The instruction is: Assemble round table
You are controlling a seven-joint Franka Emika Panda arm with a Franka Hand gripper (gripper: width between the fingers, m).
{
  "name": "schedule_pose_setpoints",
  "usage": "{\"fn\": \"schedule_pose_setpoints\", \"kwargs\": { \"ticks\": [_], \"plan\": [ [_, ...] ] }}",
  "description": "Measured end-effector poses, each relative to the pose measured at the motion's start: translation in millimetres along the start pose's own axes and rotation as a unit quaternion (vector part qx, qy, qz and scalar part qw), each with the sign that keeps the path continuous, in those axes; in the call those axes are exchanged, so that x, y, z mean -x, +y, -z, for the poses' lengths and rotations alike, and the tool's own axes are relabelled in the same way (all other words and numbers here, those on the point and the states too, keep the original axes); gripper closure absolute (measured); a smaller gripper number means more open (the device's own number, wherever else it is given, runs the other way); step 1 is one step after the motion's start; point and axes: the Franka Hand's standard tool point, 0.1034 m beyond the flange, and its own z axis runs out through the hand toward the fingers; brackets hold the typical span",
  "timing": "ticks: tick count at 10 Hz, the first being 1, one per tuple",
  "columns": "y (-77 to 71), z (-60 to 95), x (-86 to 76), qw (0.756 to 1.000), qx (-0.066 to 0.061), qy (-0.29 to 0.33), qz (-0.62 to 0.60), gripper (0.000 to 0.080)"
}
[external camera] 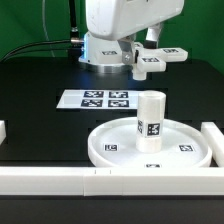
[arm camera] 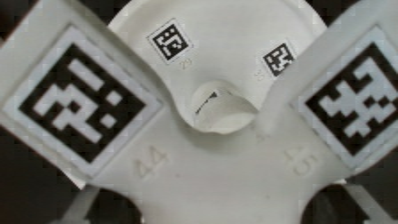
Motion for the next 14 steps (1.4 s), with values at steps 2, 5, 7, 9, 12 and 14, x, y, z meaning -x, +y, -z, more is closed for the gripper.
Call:
{"fn": "schedule_pose_setpoints", "kwargs": {
  "ticks": [2, 5, 7, 9, 12, 14],
  "plan": [
    [-5.2, -3.5, -5.7, 1.0, 0.003, 0.004, 0.0, 0.0356],
    [-10.3, -9.5, -14.9, 1.0, 0.006, 0.009, 0.008, 0.0356],
    [-8.6, -16.2, -15.8, 1.0, 0.009, 0.011, 0.008, 0.0356],
    [-9.0, -19.4, -16.8, 1.0, 0.008, 0.011, 0.009, 0.0356],
    [-14.3, -25.5, -13.9, 1.0, 0.003, 0.006, 0.007, 0.0356],
    [-18.4, -28.8, -13.5, 1.0, 0.0, 0.004, 0.006, 0.0356]
  ]
}}
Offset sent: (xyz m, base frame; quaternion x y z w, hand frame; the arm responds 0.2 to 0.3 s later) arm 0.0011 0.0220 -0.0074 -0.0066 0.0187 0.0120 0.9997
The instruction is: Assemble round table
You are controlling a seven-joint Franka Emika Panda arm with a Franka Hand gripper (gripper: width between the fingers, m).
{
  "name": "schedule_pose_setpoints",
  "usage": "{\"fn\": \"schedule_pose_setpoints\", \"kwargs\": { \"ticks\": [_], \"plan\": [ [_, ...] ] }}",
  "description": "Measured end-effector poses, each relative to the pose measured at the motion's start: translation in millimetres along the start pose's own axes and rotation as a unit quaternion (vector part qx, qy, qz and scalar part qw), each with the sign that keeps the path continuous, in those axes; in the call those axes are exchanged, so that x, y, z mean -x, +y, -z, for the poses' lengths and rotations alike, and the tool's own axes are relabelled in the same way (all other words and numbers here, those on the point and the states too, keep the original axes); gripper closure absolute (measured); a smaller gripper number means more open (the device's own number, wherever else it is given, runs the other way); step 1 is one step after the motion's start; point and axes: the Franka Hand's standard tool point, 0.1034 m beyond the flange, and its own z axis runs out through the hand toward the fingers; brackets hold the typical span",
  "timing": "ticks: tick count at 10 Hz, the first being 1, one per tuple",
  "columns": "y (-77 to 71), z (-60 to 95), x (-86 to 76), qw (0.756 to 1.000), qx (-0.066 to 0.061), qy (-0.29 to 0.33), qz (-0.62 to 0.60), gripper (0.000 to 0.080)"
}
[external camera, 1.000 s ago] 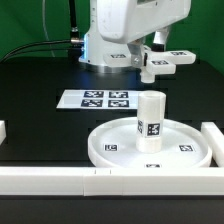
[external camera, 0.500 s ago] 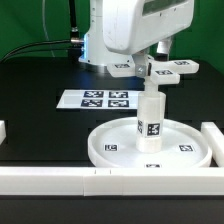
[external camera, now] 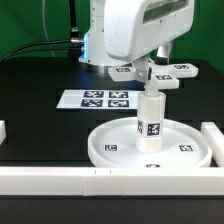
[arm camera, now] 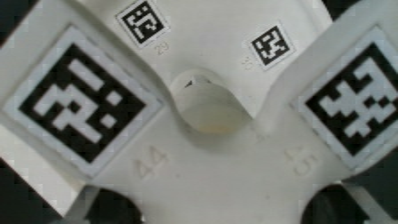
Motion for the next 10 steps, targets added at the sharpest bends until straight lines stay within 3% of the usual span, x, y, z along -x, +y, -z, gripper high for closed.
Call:
{"fn": "schedule_pose_setpoints", "kwargs": {
  "ticks": [10],
  "plan": [
    [-0.7, -21.8, 5.9, 1.0, -0.01, -0.008, -0.003, 0.0356]
  ]
}}
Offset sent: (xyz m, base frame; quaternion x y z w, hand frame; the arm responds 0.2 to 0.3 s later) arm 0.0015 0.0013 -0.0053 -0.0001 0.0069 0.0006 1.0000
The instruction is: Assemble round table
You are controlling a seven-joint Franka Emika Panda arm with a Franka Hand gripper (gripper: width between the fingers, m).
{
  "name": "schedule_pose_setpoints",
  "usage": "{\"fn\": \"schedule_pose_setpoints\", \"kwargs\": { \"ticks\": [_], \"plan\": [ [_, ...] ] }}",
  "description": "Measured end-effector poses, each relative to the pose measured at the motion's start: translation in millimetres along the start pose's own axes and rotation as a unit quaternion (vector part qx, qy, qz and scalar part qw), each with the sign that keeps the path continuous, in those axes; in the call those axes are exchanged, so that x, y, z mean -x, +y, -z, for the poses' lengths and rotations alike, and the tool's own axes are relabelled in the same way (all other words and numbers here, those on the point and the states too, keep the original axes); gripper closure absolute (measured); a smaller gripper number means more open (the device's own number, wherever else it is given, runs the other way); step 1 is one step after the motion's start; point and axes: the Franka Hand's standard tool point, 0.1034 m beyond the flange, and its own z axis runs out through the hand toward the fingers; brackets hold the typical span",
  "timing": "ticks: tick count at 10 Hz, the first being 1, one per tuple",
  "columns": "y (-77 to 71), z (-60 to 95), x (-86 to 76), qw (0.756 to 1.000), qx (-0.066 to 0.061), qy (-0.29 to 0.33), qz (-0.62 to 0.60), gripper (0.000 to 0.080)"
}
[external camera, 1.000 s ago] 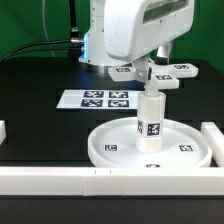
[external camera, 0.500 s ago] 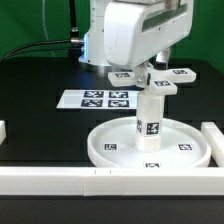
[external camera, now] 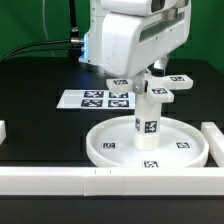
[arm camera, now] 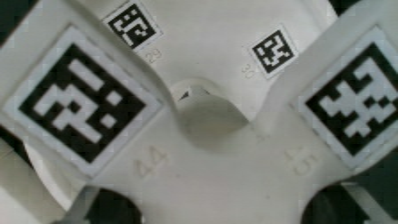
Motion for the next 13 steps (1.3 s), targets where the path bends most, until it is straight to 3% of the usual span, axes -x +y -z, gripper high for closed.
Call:
{"fn": "schedule_pose_setpoints", "kwargs": {
  "ticks": [2, 10, 13],
  "plan": [
    [2.6, 0.2, -0.5, 1.0, 0.005, 0.004, -0.001, 0.0356],
    [2.7, 0.2, -0.5, 1.0, 0.005, 0.004, -0.009, 0.0356],
    [3.3, -0.1, 0.6, 0.994, 0.003, 0.008, -0.112, 0.0356]
  ]
}}
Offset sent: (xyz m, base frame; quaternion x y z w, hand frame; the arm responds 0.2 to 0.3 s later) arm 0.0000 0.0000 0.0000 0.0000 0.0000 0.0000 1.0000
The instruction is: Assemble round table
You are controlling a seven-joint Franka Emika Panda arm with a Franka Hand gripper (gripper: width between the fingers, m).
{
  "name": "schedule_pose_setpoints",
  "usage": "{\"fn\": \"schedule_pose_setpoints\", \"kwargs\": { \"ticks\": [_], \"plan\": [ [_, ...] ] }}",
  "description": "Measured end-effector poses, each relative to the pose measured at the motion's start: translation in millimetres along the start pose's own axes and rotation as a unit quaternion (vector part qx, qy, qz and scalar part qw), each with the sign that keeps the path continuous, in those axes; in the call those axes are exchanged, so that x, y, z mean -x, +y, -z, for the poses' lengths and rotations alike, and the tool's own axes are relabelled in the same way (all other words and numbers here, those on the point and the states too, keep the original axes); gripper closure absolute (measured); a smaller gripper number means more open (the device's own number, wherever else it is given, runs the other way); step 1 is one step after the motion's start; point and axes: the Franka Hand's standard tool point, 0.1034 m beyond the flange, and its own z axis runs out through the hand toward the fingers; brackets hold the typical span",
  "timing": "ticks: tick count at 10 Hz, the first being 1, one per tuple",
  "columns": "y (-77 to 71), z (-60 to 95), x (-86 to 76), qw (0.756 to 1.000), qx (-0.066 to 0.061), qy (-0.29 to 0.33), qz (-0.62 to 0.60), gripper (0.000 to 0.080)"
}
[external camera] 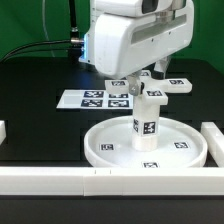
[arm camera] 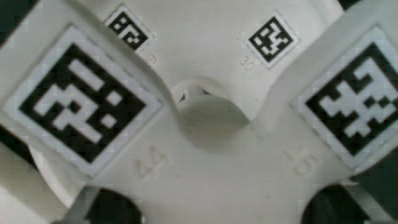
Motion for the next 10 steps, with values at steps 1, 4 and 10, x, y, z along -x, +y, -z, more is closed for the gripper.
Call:
{"fn": "schedule_pose_setpoints", "kwargs": {
  "ticks": [1, 4, 10],
  "plan": [
    [-0.9, -0.2, -0.4, 0.998, -0.003, 0.004, -0.069, 0.0356],
    [-4.1, -0.7, -3.1, 0.972, -0.011, 0.01, -0.237, 0.0356],
    [-2.8, -0.3, -7.2, 0.859, -0.028, 0.022, -0.51, 0.0356]
  ]
}}
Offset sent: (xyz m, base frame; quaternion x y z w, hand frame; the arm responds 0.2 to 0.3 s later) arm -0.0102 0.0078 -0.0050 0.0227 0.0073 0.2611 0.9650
